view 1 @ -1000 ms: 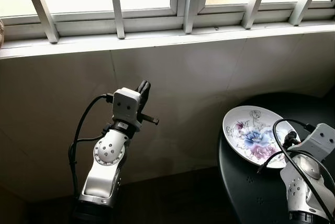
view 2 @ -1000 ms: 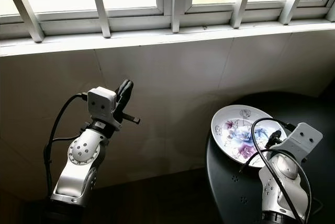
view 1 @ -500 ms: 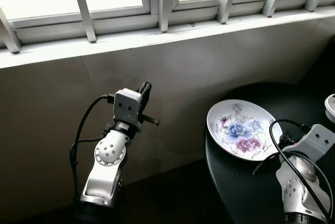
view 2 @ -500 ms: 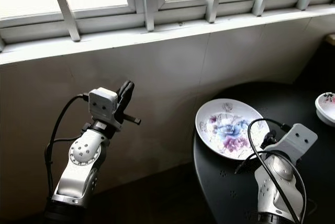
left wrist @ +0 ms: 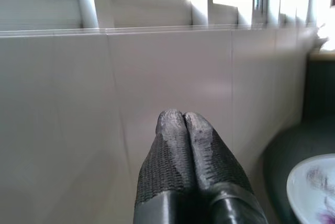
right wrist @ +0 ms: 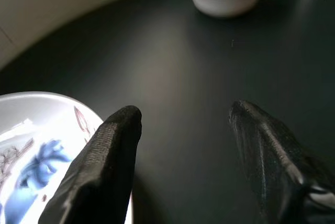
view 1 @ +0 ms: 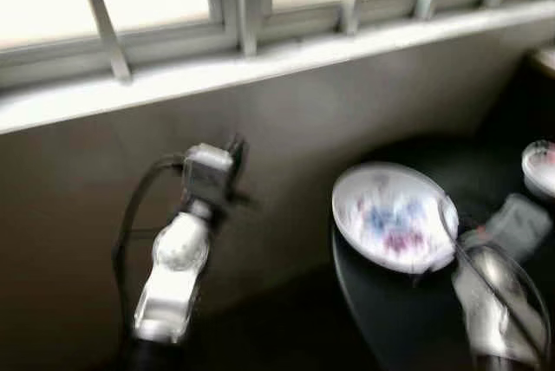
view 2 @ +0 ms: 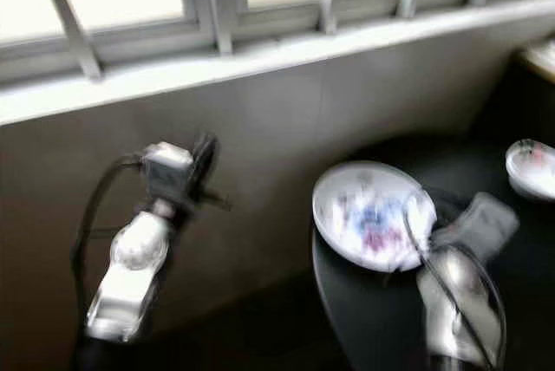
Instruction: Kitchen organization
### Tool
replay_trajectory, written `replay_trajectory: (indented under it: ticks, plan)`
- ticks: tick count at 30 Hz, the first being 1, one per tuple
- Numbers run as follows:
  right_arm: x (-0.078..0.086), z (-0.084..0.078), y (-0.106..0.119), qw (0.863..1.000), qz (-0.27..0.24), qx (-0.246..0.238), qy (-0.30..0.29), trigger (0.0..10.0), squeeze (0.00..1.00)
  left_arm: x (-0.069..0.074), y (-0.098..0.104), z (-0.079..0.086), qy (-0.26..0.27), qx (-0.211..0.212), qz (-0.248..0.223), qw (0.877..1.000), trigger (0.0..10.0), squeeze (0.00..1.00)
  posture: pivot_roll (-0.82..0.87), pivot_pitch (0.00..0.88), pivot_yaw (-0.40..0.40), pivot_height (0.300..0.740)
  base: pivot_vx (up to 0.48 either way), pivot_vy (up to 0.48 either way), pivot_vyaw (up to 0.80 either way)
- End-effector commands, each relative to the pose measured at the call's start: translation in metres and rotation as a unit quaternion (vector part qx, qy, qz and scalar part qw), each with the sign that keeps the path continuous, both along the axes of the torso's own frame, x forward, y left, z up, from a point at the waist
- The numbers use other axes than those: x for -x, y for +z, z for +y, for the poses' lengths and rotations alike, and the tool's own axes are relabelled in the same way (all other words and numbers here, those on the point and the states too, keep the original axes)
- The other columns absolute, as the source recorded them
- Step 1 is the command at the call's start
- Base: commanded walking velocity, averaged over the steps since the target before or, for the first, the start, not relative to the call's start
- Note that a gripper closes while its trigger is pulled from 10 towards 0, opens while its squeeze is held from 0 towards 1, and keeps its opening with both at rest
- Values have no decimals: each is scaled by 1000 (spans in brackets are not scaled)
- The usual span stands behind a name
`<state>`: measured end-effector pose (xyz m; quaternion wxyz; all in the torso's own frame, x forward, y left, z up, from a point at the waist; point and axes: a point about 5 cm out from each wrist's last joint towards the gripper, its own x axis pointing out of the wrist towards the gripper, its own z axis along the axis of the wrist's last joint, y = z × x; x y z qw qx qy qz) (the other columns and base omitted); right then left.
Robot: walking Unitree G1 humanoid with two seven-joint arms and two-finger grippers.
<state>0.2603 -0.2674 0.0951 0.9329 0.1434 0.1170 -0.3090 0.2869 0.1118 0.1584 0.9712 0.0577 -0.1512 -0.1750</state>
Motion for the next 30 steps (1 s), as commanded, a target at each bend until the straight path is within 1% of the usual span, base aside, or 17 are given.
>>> replay_trajectory:
  ticks: [1,7,9,15,17,19,24,28,30]
  plan:
    - [-5,8,5,1000,-10,7,19,10000,0,1,-4,7,11,-5,9,1000,10000,0,109,0,-52,740,0,0,0]
    - [-6,12,2,999,-12,-11,31,10000,0,1,-5,6,11,-5,10,1000,10000,0,110,0,-51,740,0,0,0]
    - [-8,17,0,998,-14,-32,43,10000,0,0,-5,6,11,-6,10,1000,10000,0,110,0,-52,740,0,0,0]
    - [-6,18,-5,998,0,-55,41,10000,0,0,-5,6,11,-7,12,1000,10000,0,110,0,-52,740,0,0,0]
    - [-6,22,-14,994,22,-86,58,10000,0,0,-6,6,11,-8,13,1000,10000,0,106,0,-52,740,0,0,0]
    - [-6,26,-18,990,27,-118,68,10000,0,0,-6,6,11,-9,13,1000,10000,0,107,0,-53,740,0,0,0]
    - [-10,31,-18,986,18,-134,98,10000,0,0,-6,6,12,-10,13,1000,10000,0,107,0,-53,740,0,0,0]
    - [-13,36,-22,979,25,-170,109,10000,0,0,-6,6,13,-11,13,1000,10000,0,110,0,-54,740,0,0,0]
    - [-14,36,-22,979,20,-168,117,10000,0,0,-6,6,13,-10,12,1000,10000,0,110,0,-54,740,0,0,0]
